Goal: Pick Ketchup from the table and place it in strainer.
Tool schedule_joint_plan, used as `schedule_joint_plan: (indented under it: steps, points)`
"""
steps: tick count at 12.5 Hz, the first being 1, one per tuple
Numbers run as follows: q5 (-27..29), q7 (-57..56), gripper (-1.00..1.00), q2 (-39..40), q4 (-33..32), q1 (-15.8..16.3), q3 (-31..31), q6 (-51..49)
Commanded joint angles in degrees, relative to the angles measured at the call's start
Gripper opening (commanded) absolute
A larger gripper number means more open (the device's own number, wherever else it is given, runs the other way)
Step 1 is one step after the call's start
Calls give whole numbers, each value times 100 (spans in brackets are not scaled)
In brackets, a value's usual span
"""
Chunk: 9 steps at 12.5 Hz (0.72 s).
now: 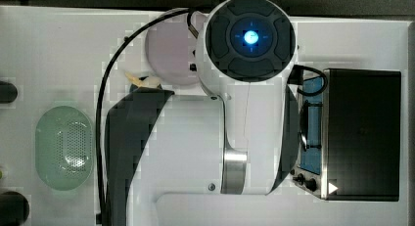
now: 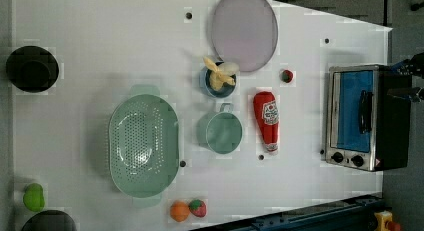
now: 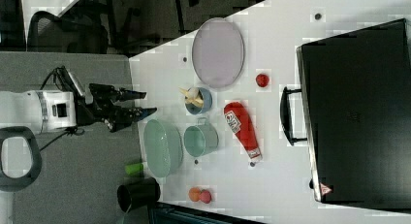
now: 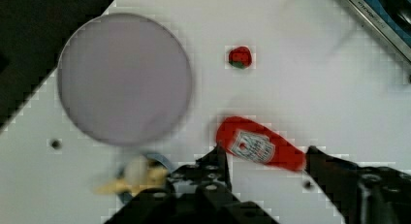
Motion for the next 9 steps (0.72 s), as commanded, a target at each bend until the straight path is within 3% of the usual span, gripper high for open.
schedule_joint_plan:
  steps: [1,3,9]
  points:
    - [75,-693,59,-1299,-654,-540,159,-778]
    - [75,-746,100,-1266,-680,-535,168,-775]
    - [76,-1266,100,-769,-1123,-496,269,-730]
